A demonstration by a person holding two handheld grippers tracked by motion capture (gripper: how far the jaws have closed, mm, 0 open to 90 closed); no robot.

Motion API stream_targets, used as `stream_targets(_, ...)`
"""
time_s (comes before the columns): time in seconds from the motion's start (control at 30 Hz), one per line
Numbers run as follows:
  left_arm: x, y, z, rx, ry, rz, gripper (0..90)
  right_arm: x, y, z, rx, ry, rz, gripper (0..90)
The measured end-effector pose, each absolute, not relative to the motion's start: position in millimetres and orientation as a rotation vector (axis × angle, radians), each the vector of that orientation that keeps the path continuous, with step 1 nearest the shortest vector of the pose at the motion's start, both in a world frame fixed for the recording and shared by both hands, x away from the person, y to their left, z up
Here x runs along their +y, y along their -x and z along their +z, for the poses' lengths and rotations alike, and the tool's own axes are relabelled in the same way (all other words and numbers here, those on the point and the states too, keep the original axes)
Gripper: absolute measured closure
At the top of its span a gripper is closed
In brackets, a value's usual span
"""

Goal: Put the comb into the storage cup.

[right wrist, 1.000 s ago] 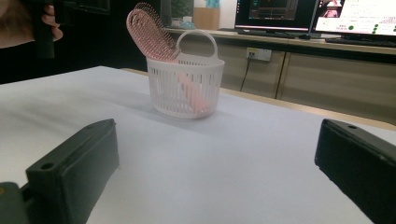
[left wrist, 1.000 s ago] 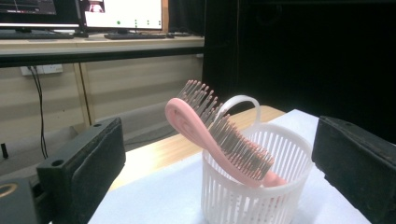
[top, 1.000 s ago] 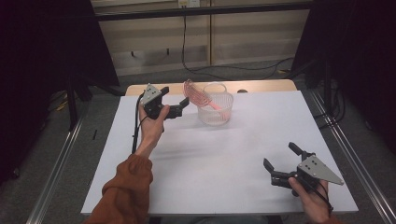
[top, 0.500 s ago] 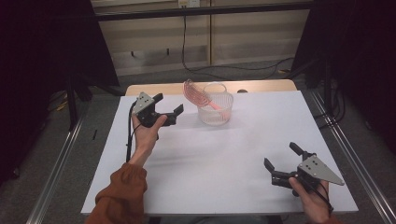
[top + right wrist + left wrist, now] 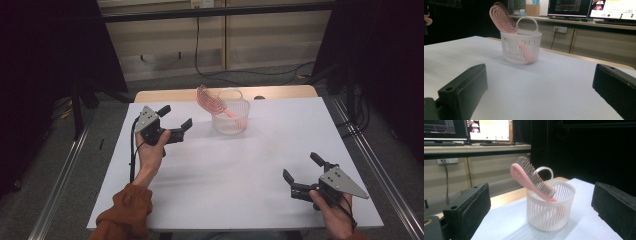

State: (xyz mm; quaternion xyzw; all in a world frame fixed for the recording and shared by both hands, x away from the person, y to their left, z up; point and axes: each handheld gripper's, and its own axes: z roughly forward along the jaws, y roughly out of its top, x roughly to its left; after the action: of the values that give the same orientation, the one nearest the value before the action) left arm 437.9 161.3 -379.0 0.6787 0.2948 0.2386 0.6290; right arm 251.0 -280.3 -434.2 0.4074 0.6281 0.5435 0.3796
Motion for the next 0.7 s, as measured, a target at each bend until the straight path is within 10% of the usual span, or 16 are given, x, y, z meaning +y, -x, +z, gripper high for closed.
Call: stream_targets(0.7, 185.6, -412.7, -392.2, 0.706, -1.557, 0.553, 2.3, -279.5, -250.5, -434.1, 1.607, -1.035, 1.388, 0.0)
